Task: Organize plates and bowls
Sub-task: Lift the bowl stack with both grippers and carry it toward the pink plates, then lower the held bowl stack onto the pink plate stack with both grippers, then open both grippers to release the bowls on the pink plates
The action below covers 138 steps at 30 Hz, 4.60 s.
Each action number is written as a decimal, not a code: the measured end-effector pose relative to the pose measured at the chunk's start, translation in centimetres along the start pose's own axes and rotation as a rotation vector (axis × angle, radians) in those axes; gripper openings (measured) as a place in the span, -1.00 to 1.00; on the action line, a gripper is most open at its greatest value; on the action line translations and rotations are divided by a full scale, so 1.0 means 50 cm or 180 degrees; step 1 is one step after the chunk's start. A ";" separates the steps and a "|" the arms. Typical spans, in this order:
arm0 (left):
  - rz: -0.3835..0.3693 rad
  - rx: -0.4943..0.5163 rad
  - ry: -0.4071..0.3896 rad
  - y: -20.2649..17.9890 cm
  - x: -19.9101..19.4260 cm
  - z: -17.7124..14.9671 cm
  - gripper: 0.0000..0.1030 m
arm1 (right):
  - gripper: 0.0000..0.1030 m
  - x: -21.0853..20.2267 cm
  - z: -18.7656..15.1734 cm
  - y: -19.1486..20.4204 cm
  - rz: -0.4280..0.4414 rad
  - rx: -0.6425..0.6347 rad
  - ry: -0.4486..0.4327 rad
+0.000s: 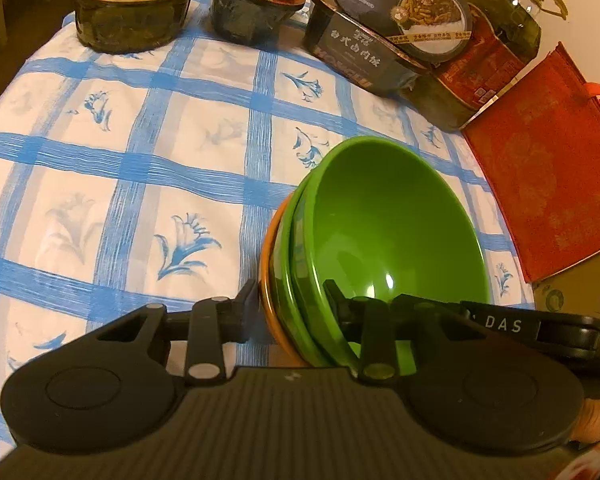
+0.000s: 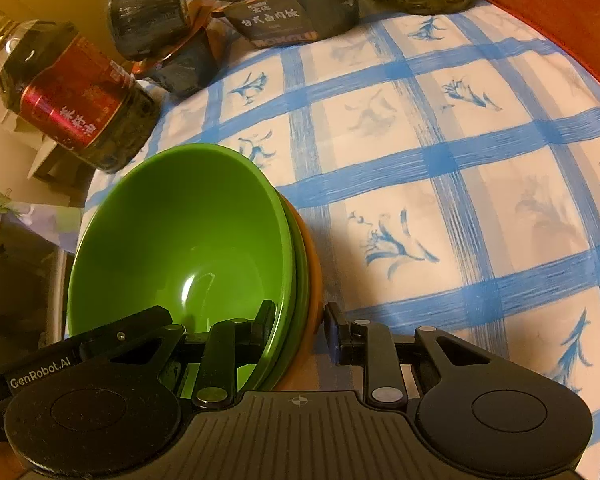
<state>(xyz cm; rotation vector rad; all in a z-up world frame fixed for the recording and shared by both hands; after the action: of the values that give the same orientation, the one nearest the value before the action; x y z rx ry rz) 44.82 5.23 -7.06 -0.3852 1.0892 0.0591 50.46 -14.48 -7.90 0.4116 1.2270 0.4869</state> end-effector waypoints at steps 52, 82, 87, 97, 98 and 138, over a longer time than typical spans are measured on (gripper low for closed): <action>-0.0224 0.0212 -0.0225 -0.034 -0.404 -0.582 -0.46 | -0.49 -0.405 -0.621 0.032 -0.0118 0.0102 -0.0567; -0.0199 0.0256 0.0001 -0.027 -0.401 -0.701 -0.45 | -0.51 -0.405 -0.757 -0.023 -0.0160 0.0287 -0.0446; -0.0241 0.0254 -0.0053 -0.040 -0.411 -0.679 -0.45 | -0.51 -0.424 -0.727 -0.014 -0.0167 0.0240 -0.0541; -0.0267 0.0191 -0.0183 -0.061 -0.396 -0.583 -0.44 | -0.51 -0.412 -0.619 0.000 -0.0138 0.0142 -0.0618; -0.0267 0.0179 -0.0183 -0.060 -0.390 -0.571 -0.45 | -0.51 -0.405 -0.607 0.002 -0.0145 0.0128 -0.0611; -0.0238 -0.0111 0.0055 -0.017 -0.199 -0.414 -0.40 | -0.43 -0.222 -0.442 -0.036 -0.0155 -0.0025 -0.0194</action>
<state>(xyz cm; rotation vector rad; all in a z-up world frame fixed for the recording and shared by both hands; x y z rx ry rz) 22.71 -1.07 -6.53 -0.4582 1.0909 0.0086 26.67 -21.35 -6.50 0.3863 1.1733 0.4344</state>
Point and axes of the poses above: each gripper's, at about its wrist camera, not at the fingertips, and x roughly the way its jaws point, y to its left, z to its top, the point moved 4 cm from there along x, roughly the way its jaws point, and after that the axes turned 6 degrees about z, right-handed, at the moved point
